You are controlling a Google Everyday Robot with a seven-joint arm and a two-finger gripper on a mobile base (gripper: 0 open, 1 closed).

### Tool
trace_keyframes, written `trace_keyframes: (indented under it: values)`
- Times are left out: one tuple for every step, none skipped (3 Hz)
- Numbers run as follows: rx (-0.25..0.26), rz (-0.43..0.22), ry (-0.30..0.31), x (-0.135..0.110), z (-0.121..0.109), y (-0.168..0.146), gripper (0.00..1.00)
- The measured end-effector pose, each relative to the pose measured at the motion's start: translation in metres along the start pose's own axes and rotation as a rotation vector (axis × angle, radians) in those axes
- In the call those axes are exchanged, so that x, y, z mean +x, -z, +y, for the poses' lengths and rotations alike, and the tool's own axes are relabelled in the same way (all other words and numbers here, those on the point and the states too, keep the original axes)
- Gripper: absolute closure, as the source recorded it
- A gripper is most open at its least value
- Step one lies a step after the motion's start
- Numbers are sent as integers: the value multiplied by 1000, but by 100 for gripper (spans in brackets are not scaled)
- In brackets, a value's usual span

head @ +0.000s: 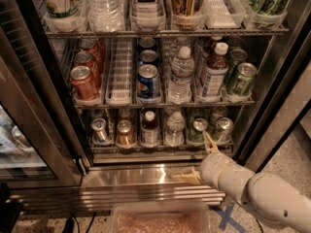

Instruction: Pick water bottle from bottom shelf of fridge

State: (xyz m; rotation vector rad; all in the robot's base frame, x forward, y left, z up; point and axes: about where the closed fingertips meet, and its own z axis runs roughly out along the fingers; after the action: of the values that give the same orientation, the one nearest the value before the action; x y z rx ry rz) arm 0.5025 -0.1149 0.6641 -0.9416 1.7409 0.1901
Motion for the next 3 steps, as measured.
trace_keyframes:
  values:
    - [53, 1, -56, -2, -1, -1, 0]
    - [53, 1, -56, -2, -1, -1, 0]
    - [79, -11, -52, -1, 2, -8, 0]
